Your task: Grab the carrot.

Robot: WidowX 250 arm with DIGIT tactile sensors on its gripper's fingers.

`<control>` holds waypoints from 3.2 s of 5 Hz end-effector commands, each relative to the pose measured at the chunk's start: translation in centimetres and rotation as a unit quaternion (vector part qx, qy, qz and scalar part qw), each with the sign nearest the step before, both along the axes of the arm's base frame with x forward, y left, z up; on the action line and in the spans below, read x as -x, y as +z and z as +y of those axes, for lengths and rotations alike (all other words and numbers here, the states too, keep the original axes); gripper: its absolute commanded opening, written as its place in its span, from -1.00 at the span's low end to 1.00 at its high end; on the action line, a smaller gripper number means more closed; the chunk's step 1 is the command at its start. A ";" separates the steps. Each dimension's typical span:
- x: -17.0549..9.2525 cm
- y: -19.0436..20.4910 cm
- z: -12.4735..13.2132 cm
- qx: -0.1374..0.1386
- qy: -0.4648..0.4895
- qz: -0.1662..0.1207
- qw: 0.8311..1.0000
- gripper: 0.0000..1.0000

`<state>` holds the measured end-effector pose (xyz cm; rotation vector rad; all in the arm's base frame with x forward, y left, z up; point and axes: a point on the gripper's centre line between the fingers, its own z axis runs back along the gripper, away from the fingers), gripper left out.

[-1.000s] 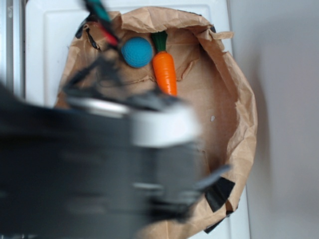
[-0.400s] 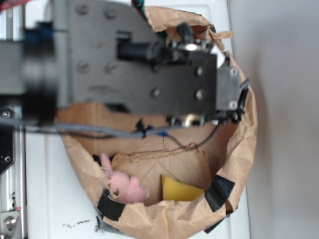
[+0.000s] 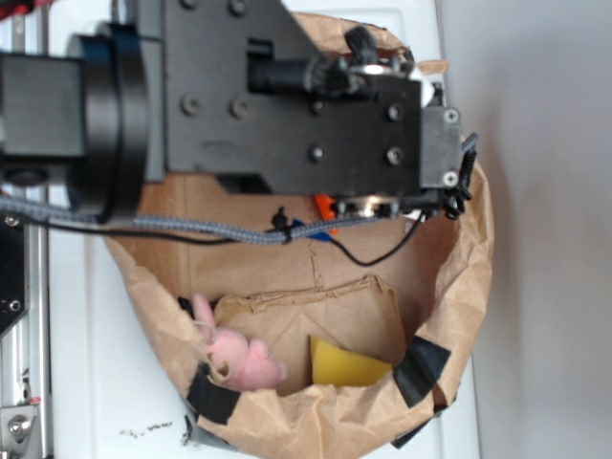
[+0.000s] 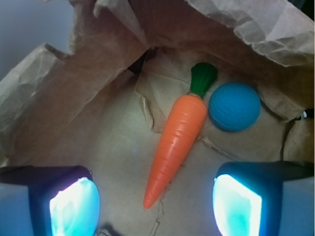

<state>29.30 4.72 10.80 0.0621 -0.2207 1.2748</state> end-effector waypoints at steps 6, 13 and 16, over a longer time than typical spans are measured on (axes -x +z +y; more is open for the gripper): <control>-6.3 -2.7 2.6 0.007 -0.003 -0.021 1.000 1.00; 1.1 -2.9 3.7 -0.027 0.011 -0.055 0.998 1.00; -0.5 -8.7 3.2 -0.084 0.014 -0.071 0.994 0.58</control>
